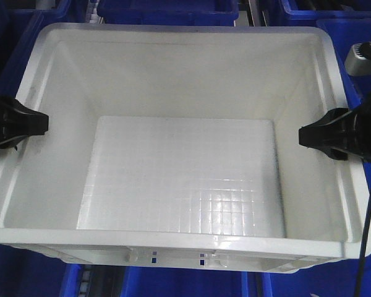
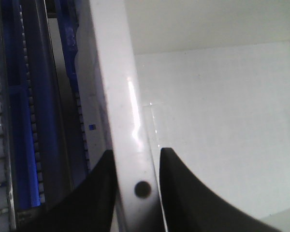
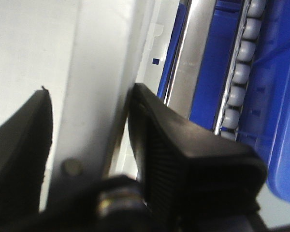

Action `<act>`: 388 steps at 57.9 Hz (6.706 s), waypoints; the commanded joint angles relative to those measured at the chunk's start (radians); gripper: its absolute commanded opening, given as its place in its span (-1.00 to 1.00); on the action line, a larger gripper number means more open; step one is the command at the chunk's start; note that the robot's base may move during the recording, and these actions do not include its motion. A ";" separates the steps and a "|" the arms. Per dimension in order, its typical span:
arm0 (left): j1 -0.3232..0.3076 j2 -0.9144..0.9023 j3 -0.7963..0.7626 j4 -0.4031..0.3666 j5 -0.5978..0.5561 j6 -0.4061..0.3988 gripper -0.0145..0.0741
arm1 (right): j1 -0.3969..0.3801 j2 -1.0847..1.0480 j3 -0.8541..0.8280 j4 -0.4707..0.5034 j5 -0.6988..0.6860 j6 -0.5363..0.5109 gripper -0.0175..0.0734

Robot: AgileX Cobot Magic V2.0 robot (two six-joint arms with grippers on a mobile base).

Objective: Move bin from left to right shelf
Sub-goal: 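Carry the tote with both grippers up to the blue-bin shelf, then hold the tote over the roller track while the base aligns, then lower the tote with both grippers onto the roller track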

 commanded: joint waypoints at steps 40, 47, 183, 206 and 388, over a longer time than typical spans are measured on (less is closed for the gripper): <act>-0.015 -0.026 -0.050 -0.112 -0.124 0.022 -0.69 | 0.011 -0.030 -0.047 0.121 -0.083 -0.049 -0.63; -0.015 -0.026 -0.050 -0.112 -0.124 0.022 -0.69 | 0.011 -0.030 -0.047 0.121 -0.083 -0.049 -0.63; -0.015 0.070 -0.046 -0.055 -0.195 0.024 -0.69 | 0.011 0.065 -0.047 0.117 -0.200 -0.116 -0.63; -0.015 0.159 -0.046 -0.033 -0.206 0.024 -0.69 | 0.011 0.145 -0.047 0.117 -0.249 -0.121 -0.63; -0.015 0.108 -0.049 0.001 -0.206 0.025 0.37 | 0.011 0.040 -0.047 0.097 -0.255 -0.164 0.68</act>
